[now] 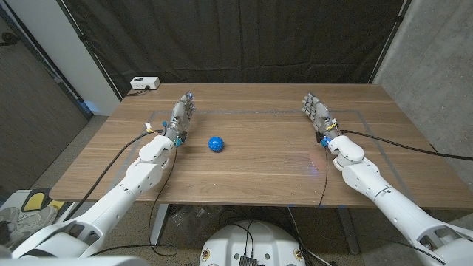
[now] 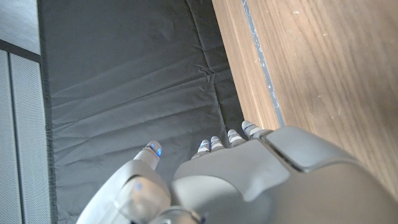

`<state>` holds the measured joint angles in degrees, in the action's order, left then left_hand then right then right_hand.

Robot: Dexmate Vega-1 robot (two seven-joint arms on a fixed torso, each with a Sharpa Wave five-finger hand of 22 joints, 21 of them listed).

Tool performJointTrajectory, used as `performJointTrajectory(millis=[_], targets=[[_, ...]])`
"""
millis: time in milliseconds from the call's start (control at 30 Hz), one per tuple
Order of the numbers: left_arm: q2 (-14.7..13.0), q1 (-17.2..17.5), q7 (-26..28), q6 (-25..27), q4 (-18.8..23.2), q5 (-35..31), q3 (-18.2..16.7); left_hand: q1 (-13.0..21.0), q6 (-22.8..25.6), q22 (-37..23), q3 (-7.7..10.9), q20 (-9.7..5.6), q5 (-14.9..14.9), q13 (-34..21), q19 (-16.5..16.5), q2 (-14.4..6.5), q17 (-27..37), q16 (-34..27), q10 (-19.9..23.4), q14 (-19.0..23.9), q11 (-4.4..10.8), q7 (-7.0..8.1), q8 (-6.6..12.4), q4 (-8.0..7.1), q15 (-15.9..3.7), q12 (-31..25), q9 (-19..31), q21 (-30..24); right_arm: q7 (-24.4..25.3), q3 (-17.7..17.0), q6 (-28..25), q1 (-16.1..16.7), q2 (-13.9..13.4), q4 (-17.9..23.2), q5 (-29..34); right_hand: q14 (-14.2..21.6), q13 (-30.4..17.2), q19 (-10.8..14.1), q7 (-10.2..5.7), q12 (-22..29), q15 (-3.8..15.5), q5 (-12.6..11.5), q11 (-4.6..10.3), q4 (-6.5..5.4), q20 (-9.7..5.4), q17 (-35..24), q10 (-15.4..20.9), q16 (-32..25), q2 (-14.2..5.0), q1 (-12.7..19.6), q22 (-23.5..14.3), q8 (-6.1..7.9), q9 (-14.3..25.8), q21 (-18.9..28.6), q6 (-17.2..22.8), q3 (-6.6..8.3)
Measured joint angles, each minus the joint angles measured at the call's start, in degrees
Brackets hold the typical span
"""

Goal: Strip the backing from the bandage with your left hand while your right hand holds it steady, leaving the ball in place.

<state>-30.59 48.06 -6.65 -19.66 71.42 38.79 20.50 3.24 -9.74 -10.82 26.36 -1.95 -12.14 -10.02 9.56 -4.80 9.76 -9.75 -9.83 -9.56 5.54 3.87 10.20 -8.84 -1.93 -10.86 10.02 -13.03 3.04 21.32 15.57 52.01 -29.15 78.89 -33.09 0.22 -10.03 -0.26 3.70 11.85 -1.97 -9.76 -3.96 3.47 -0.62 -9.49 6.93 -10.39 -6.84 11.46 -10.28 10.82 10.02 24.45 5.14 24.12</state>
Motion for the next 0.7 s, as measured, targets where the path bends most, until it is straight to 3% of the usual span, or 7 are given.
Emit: performJointTrajectory(millis=[167, 300, 333, 700], targets=[[-0.88, 0.46, -3.47, -1.52, -0.76, 0.48, -0.39, 0.15, 0.0, 0.0, 0.0, 0.0, 0.0, 0.0, 0.0, -0.15, 0.0, 0.0, 0.0, 0.0, 0.0, 0.0, 0.0, 0.0, 0.0, 0.0, 0.0, -0.04, 6.72, 0.23, -0.38, 4.86, 0.02, 7.22, 2.97, 0.0, 0.0, 0.0, 0.0, 0.04, 0.0, 0.0, 0.3, 0.0, 0.0, 0.0, 0.31, 0.0, 0.0, 0.0, 0.0, 0.0, 0.0, 0.0, 0.0, 0.0], [-1.26, 0.72, -3.77, -1.65, -0.78, 0.51, -0.48, 0.15, -0.1, 0.0, 0.0, 0.0, 0.0, 0.0, 0.0, -0.15, 0.0, -0.22, 0.0, 0.0, 0.0, 0.51, 0.2, 0.0, 0.0, 0.0, 0.0, -0.04, 9.15, 0.24, -0.46, 5.26, -0.02, 7.86, 4.24, 0.23, 0.0, 0.0, 0.0, 0.04, -0.21, 0.0, 0.3, 0.01, 0.0, 0.0, 0.31, 0.0, 0.28, 0.28, 0.0, 0.0, 0.0, 0.0, -0.01, 0.01], [-1.36, 0.8, -4.97, -2.25, -0.8, 0.61, -0.52, 0.15, -0.08, 0.0, 0.0, 0.0, 0.0, 0.0, 0.0, -0.15, 0.0, -0.22, 0.0, 0.0, 0.0, 0.53, 0.2, 0.0, 0.0, 0.0, 0.0, -0.04, 10.05, 0.24, -0.51, 6.87, -0.42, 10.81, 4.84, 0.23, 0.0, 0.0, -0.02, 0.04, -0.21, 0.01, 0.14, 0.19, 0.0, 0.01, 0.47, 0.0, 0.33, 0.33, 0.0, 0.0, 0.0, 0.0, 0.0, 0.17], [-1.62, 1.1, -5.8, -2.61, -0.33, 0.41, -0.32, 0.15, -0.19, 0.0, -0.18, 0.01, 0.0, 0.01, -0.01, -0.15, 0.0, -0.65, -0.18, 0.01, -0.24, 1.06, 0.65, 0.17, 0.0, -0.42, 0.26, -0.54, 15.46, -0.75, -2.71, 9.42, -3.58, 17.43, 10.72, 3.83, -0.39, 3.31, -0.3, 1.14, -1.31, -0.41, -0.58, 3.1, 0.63, 0.01, 4.68, -0.44, 1.01, 3.11, 0.01, 0.44, 0.22, 0.0, 2.15, 0.54]])
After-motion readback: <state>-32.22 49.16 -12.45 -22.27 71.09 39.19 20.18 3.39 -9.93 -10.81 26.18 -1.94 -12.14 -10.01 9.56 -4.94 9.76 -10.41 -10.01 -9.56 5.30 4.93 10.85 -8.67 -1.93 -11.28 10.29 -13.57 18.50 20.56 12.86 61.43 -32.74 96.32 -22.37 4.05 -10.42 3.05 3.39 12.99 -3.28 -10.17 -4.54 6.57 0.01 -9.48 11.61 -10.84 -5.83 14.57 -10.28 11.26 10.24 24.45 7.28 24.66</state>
